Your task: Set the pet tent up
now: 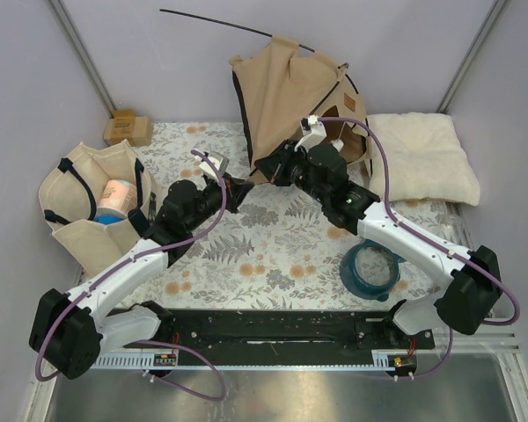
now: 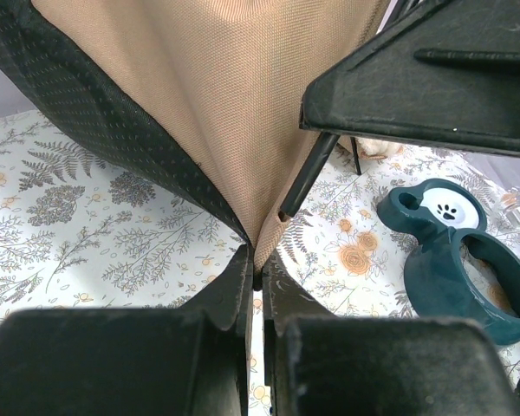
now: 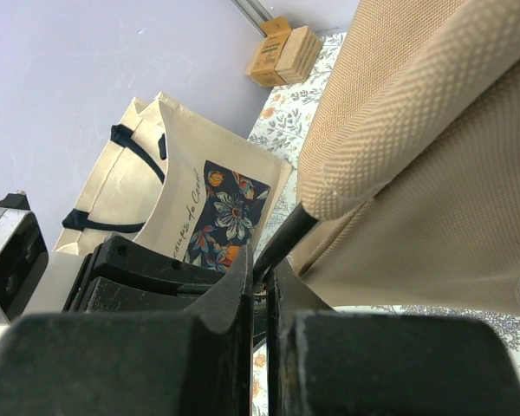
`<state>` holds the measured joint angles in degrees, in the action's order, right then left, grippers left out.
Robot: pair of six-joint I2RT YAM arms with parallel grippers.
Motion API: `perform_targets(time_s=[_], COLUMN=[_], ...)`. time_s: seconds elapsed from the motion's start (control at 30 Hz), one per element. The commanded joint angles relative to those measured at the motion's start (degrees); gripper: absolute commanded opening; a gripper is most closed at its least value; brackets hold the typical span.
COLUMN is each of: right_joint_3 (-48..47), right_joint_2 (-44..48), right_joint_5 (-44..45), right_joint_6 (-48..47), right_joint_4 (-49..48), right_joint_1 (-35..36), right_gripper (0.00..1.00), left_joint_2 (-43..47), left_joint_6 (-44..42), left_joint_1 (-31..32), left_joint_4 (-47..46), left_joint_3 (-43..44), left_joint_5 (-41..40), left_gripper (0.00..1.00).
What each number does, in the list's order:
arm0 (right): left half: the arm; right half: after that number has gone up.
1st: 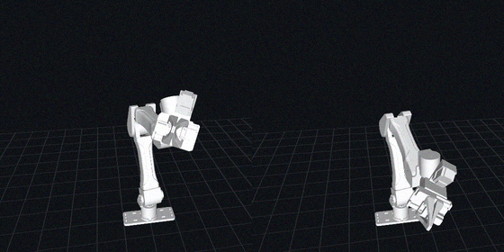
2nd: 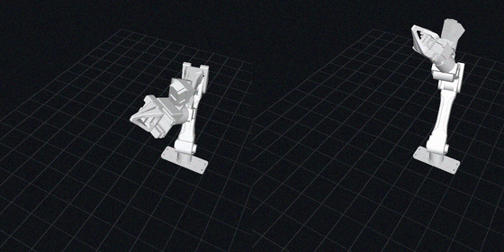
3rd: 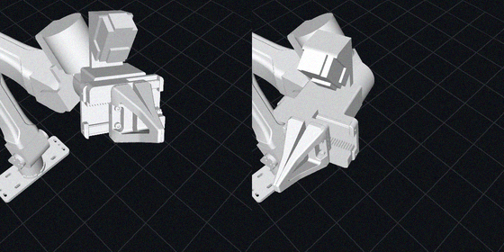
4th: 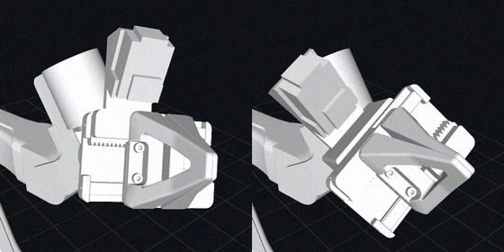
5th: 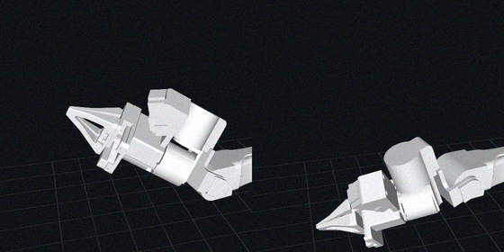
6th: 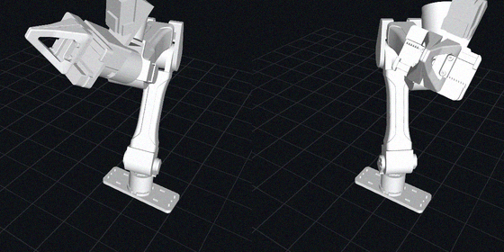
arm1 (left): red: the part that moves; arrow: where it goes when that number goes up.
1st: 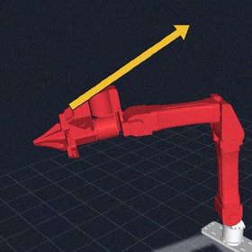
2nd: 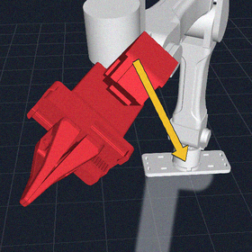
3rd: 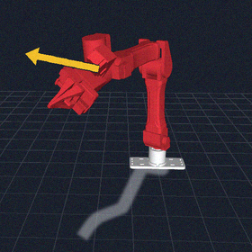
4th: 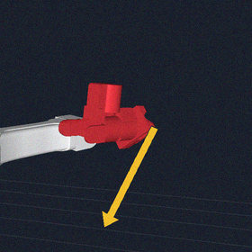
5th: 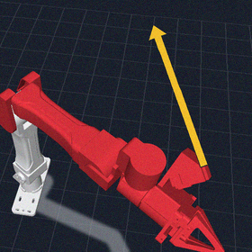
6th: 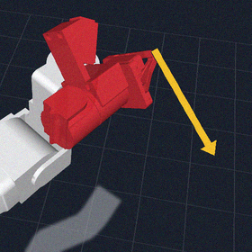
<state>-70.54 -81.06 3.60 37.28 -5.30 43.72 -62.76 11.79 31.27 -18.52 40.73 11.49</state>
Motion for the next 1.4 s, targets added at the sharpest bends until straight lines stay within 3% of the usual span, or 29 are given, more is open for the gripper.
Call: perform_targets(time_s=[0.0, 0.8, 1.2, 1.37], right_joint_3=[-4.4, -2.4, -3.4, -2.7], right_joint_2=[4.0, 1.1, -0.4, -0.7], right_joint_5=[13.8, 9.8, -3.2, -4.7], right_joint_6=[-4.0, -5.2, -8.0, -7.4], right_joint_4=[-14.3, -10.4, -7.5, -7.7], right_joint_1=[-4.7, -4.8, -3.4, -3.4], right_gripper=[0.0, 0.0, 0.0, 0.0], left_joint_2=[-0.2, 2.0, 0.6, -0.5], left_joint_6=[-1.3, -0.7, -4.4, -6.9], left_joint_1=[-0.4, -0.4, -0.3, -0.4], left_joint_4=[12.6, 14.7, 23.2, 25.8], left_joint_3=[-3.1, 2.1, 9.1, 11.3], left_joint_5=[-1.6, 0.7, 5.2, 9.2], left_gripper=[0.0, 0.0, 0.0, 0.0])
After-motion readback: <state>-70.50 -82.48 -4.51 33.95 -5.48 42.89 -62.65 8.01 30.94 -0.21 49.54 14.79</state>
